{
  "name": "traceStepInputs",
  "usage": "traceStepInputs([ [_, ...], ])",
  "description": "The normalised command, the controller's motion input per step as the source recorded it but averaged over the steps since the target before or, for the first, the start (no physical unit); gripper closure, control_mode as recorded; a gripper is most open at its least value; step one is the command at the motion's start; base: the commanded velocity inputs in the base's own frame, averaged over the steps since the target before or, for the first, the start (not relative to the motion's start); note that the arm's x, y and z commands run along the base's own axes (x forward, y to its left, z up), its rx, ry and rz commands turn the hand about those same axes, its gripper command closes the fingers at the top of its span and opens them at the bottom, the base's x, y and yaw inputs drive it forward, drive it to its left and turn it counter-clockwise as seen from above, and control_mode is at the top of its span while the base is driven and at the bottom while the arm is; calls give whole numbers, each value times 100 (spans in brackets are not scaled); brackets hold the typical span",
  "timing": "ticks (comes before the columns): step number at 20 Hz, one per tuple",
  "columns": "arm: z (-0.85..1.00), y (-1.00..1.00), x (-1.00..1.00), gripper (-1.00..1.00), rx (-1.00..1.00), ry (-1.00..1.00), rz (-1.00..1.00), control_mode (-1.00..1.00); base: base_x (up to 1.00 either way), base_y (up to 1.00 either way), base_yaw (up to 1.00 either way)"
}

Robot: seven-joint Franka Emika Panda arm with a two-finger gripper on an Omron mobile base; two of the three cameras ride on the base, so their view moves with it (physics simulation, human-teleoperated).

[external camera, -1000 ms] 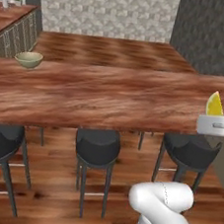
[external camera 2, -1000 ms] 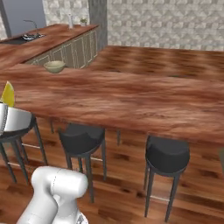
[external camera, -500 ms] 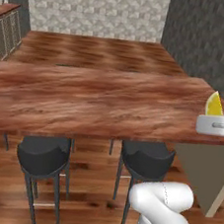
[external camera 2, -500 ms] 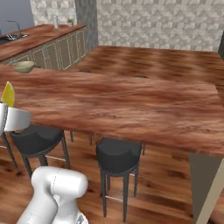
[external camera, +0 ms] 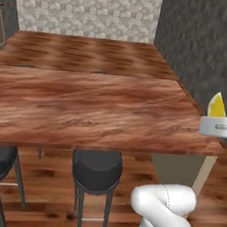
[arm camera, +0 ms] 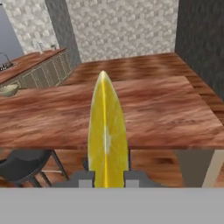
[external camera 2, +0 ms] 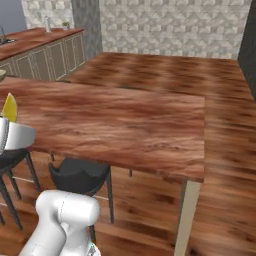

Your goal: There is a bowl on the dining counter. Grab a lemon wedge from the fridge and place it in the bowl. Then get the liquor bottle and glass cup from the cabinet and place them next to the bowl.

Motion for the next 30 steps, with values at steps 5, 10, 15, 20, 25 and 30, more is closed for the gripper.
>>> traceStepInputs([
  [5, 0, 0, 0, 100, 0, 0, 0, 100, 31, -100, 2],
  [10, 0, 0, 0, 100, 0, 0, 0, 100, 33, -100, 2],
  [15, 0, 0, 0, 100, 0, 0, 0, 100, 41, -100, 5],
  [20, 0, 0, 0, 100, 0, 0, 0, 100, 59, -100, 13],
  [25, 0, 0, 0, 100, 0, 0, 0, 100, 86, -99, 22],
  [30, 0, 0, 0, 100, 0, 0, 0, 100, 88, -92, 28],
])
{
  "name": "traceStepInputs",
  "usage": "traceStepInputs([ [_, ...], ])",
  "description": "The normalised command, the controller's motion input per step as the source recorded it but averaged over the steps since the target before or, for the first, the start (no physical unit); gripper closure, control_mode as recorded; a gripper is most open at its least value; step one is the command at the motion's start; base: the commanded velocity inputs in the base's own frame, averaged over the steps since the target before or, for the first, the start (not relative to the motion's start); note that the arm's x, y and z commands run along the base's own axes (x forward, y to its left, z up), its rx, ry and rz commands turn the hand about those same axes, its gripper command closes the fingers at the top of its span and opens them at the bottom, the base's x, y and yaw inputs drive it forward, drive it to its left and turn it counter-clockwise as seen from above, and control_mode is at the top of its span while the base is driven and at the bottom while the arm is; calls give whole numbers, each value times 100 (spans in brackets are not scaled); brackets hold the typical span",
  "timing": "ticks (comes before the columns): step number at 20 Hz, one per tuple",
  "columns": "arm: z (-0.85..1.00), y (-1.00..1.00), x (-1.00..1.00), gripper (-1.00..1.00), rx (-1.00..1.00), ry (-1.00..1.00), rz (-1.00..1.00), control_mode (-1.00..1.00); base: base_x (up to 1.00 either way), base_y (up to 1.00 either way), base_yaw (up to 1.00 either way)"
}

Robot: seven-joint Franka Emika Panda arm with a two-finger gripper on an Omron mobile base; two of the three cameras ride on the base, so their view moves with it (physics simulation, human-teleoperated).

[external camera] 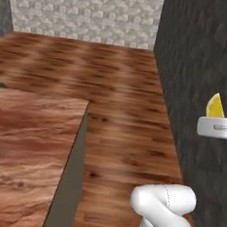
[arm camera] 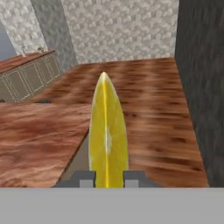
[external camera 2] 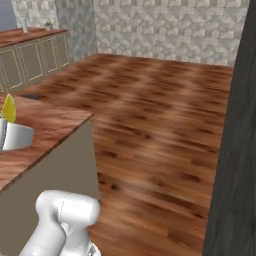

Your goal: There is a bowl on the dining counter. Grab a lemon wedge from the fridge and place it in the bowl. Then get the liquor bottle and glass cup from the cabinet and place them next to the bowl.

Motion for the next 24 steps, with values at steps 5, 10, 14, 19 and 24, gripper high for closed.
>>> traceStepInputs([
  [5, 0, 0, 0, 100, 0, 0, 0, 100, 90, -79, 35],
  [10, 0, 0, 0, 100, 0, 0, 0, 100, 94, -69, 39],
  [14, 0, 0, 0, 100, 0, 0, 0, 100, 94, -60, 41],
  [19, 0, 0, 0, 100, 0, 0, 0, 100, 95, -57, 42],
  [24, 0, 0, 0, 100, 0, 0, 0, 100, 100, -53, 41],
])
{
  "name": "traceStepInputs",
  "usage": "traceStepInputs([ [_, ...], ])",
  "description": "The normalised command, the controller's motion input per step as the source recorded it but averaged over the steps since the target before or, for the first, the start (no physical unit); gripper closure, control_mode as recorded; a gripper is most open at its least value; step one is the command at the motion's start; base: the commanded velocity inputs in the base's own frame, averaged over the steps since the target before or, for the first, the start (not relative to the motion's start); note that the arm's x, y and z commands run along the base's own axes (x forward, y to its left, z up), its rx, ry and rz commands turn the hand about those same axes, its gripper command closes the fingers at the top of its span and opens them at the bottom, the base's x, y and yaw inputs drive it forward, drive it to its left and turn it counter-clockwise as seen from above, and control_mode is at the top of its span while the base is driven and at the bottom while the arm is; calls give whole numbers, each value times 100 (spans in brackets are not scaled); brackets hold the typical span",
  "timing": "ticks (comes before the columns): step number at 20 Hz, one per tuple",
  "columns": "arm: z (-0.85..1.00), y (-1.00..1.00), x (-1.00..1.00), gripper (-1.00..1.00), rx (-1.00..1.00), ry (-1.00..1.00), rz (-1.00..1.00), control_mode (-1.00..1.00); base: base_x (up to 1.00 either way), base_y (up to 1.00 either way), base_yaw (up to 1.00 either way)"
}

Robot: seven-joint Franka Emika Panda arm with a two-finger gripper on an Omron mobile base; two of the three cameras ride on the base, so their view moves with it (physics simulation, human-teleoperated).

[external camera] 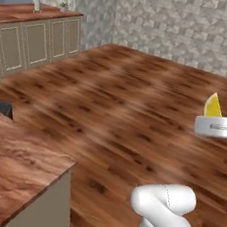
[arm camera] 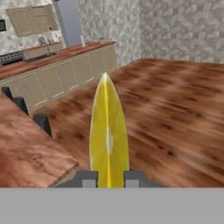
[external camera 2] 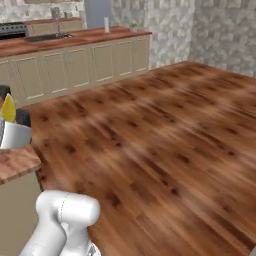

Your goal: There is a bowl on the dining counter. Grab a lemon wedge from the fridge and place it in the bowl. Then get the liquor bottle and glass cup from the cabinet and place them next to the bowl.

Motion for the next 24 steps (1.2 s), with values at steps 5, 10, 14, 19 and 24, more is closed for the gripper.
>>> traceStepInputs([
  [5, 0, 0, 0, 100, 0, 0, 0, 100, 100, -50, 37],
  [10, 0, 0, 0, 100, 0, 0, 0, 100, 100, -48, 35],
  [14, 0, 0, 0, 100, 0, 0, 0, 100, 100, -43, 36],
  [19, 0, 0, 0, 100, 0, 0, 0, 100, 100, -28, 41],
  [24, 0, 0, 0, 100, 0, 0, 0, 100, 100, -22, 45],
])
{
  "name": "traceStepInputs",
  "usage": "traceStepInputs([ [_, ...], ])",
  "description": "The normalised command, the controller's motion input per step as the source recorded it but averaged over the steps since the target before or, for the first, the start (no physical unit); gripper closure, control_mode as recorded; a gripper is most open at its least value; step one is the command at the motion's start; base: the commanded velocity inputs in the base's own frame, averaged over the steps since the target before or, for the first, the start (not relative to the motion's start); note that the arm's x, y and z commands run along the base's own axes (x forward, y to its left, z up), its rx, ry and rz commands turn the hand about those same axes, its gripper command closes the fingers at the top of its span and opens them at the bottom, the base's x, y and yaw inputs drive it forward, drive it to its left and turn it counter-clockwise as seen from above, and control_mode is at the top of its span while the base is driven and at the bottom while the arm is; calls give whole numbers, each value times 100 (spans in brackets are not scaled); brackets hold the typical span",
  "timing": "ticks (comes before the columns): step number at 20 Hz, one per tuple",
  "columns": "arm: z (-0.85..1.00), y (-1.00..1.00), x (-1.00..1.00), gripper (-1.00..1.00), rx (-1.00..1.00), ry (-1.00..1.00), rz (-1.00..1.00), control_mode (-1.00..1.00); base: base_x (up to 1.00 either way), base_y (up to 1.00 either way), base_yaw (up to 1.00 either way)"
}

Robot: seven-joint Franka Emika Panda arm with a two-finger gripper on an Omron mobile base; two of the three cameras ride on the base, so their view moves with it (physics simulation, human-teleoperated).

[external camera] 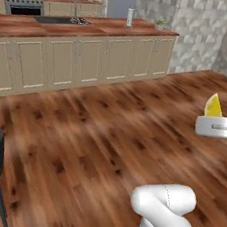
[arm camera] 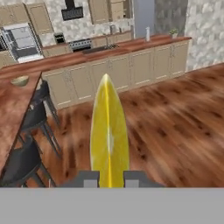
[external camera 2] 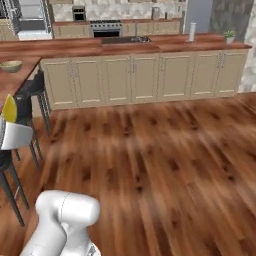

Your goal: There is a bowl on the dining counter. Grab a lemon wedge from the fridge and place it in the bowl. Then get the liquor bottle and glass cup from the cabinet and place them next to the bowl.

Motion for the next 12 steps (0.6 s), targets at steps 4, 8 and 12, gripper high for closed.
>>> traceStepInputs([
  [4, 0, 0, 0, 100, 0, 0, 0, 100, 100, -20, 47],
  [8, 0, 0, 0, 100, 0, 0, 0, 100, 100, -16, 51],
  [12, 0, 0, 0, 100, 0, 0, 0, 100, 100, -16, 54],
])
